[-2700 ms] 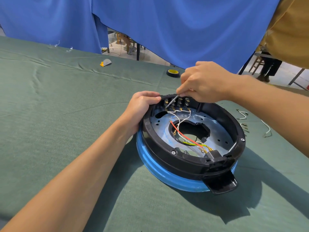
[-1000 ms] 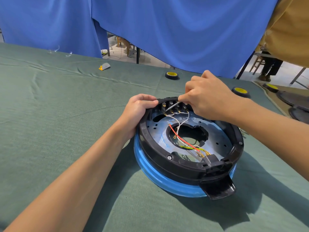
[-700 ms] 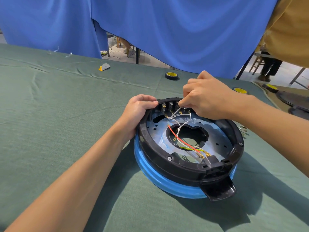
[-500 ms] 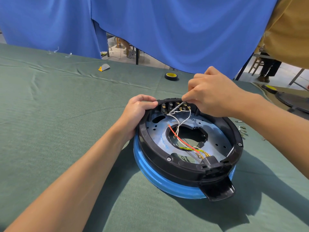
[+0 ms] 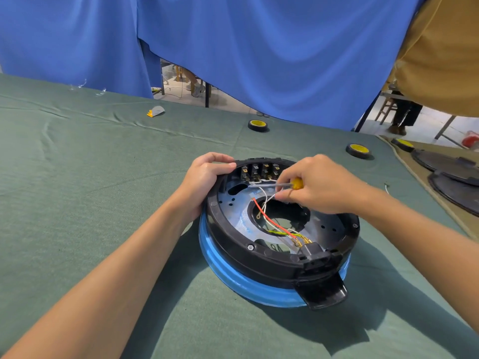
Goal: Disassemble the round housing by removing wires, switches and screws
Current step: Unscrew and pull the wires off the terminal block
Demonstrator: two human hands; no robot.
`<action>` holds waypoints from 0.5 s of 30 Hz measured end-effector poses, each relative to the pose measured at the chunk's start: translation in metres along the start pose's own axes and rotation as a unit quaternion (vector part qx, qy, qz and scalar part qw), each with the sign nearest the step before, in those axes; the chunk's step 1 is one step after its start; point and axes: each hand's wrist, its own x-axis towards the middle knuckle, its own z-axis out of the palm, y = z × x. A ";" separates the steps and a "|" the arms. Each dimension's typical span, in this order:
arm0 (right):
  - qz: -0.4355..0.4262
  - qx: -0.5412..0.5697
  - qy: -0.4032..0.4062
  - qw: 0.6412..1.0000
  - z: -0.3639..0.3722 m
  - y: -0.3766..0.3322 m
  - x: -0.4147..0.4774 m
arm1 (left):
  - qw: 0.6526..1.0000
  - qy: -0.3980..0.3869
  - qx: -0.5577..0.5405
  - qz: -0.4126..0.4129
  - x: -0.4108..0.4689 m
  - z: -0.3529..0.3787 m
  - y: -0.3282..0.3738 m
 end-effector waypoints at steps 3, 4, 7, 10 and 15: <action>-0.010 0.007 0.018 1.000 0.009 -0.009 0.004 | 1.000 0.004 0.002 0.000 0.000 0.000 0.000; -0.011 0.002 0.013 1.000 0.011 -0.010 0.005 | 1.000 0.004 0.002 0.000 0.000 0.000 0.000; -0.005 -0.025 -0.010 1.000 0.012 -0.011 0.006 | 1.000 0.003 0.000 -0.001 -0.001 0.000 0.000; 0.018 -0.037 -0.007 0.999 0.004 -0.007 0.001 | 1.000 0.004 0.002 -0.003 -0.001 0.000 0.001; 0.034 -0.024 0.021 0.999 -0.011 0.005 -0.010 | 1.000 0.008 0.007 0.000 -0.001 -0.001 -0.001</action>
